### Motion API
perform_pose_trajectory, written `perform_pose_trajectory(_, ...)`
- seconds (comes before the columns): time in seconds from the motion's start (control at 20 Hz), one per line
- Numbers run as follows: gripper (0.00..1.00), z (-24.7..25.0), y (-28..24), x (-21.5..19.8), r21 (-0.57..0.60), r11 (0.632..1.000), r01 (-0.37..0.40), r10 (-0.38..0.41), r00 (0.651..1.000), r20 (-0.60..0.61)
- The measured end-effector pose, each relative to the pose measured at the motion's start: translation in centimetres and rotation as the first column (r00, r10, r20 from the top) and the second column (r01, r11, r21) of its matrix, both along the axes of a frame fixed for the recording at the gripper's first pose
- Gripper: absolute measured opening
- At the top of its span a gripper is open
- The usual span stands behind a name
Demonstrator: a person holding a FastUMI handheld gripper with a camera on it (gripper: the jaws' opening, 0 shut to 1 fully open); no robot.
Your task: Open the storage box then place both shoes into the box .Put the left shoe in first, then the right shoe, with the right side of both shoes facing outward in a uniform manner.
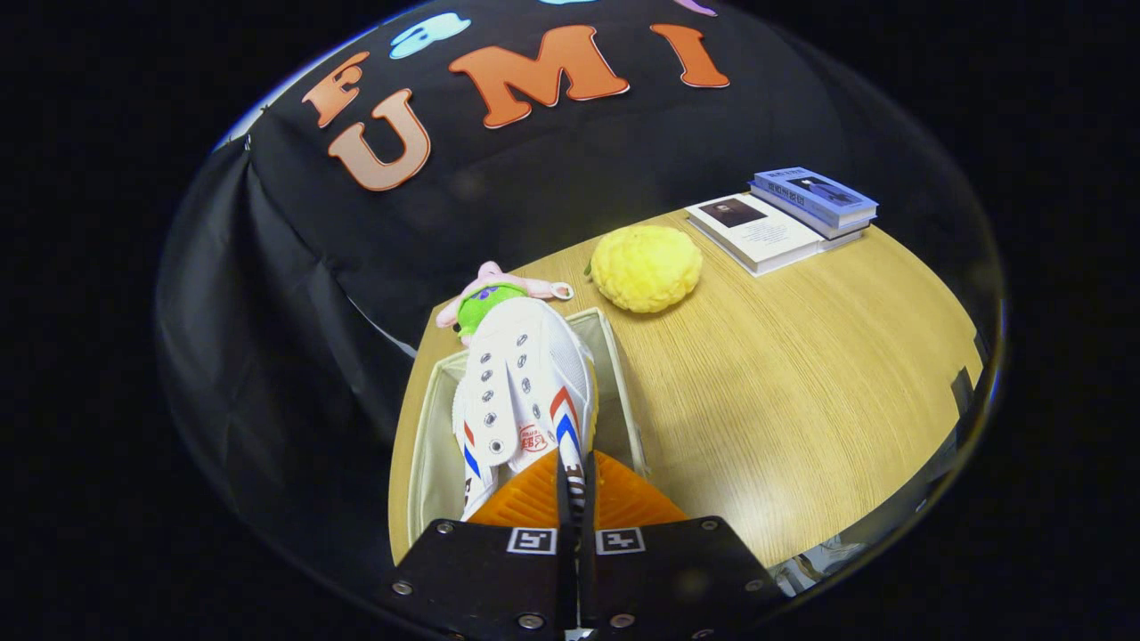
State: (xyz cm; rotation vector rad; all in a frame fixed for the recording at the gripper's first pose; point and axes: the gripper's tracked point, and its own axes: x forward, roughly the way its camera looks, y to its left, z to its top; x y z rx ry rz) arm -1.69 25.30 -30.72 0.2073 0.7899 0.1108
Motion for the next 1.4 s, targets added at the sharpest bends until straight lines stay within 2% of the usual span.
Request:
perform_pose_trajectory(0.1, 0.04, -1.1, 0.0, -0.4, -0.028, 1.0, -0.003, 0.002, 0.999, -0.035)
perform_pose_trajectory(0.2, 0.15, -0.5, 0.9, -0.5, 0.005, 1.0, -0.021, 0.021, 0.999, -0.025)
perform_pose_trajectory(0.45, 0.99, 3.8, 0.6, 1.0, -0.015, 0.997, -0.077, 0.078, 0.993, 0.086)
perform_pose_trajectory(0.65, 0.99, 7.5, -1.3, 2.1, -0.045, 0.995, -0.085, 0.091, 0.981, 0.172)
perform_pose_trajectory(0.95, 0.99, 13.1, -6.4, 4.3, -0.078, 0.995, -0.055, 0.075, 0.956, 0.283)
perform_pose_trajectory(1.4, 0.99, 22.6, -15.5, 5.5, -0.106, 0.994, -0.022, 0.069, 0.886, 0.458)
